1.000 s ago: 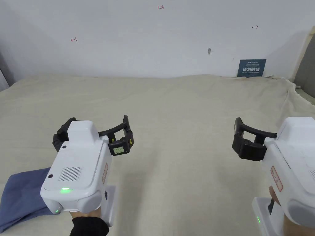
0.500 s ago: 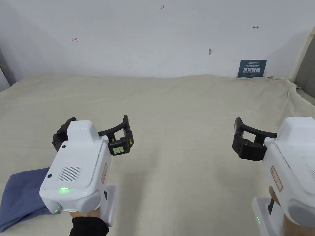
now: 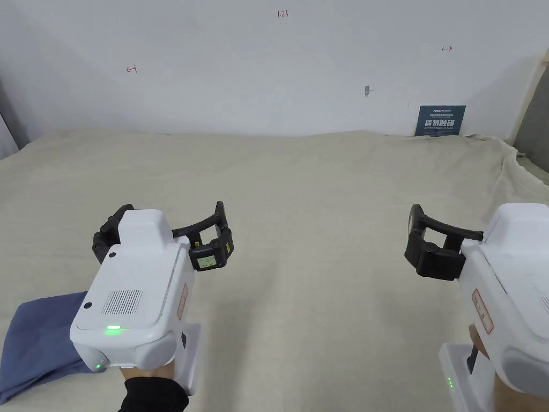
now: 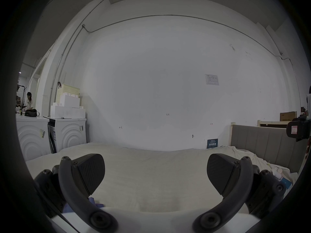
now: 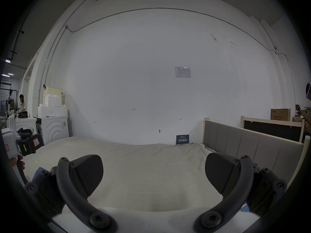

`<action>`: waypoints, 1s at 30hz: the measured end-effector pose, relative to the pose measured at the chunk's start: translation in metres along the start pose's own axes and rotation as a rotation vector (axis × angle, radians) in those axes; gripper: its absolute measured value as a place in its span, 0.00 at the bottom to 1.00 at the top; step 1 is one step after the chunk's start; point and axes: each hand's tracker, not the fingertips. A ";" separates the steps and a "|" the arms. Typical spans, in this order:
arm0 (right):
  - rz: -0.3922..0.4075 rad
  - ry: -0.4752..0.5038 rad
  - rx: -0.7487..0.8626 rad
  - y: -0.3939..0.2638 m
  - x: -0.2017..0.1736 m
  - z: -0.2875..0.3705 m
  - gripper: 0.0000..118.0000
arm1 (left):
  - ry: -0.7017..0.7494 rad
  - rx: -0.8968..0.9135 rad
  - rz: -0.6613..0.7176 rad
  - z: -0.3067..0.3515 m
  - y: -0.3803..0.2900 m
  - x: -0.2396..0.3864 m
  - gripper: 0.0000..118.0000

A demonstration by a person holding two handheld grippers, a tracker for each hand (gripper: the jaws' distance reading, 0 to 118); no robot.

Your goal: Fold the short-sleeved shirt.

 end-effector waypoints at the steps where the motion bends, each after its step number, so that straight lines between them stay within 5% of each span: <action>1: 0.000 0.000 0.000 0.000 0.001 0.000 1.00 | 0.000 0.000 -0.001 0.000 0.000 0.000 1.00; 16: 0.002 -0.028 -0.026 -0.003 0.005 -0.007 1.00 | -0.001 0.003 0.001 0.001 0.001 -0.002 1.00; 21: -0.089 -0.093 -0.051 -0.005 0.006 -0.011 1.00 | 0.004 0.001 0.003 0.002 0.002 -0.001 1.00; 24: -0.102 -0.079 -0.153 0.001 0.007 -0.016 1.00 | 0.000 0.004 0.010 0.002 0.001 -0.002 1.00; 30: -0.146 -0.209 -0.392 0.014 0.002 -0.025 1.00 | -0.002 0.003 0.008 0.003 0.002 -0.003 1.00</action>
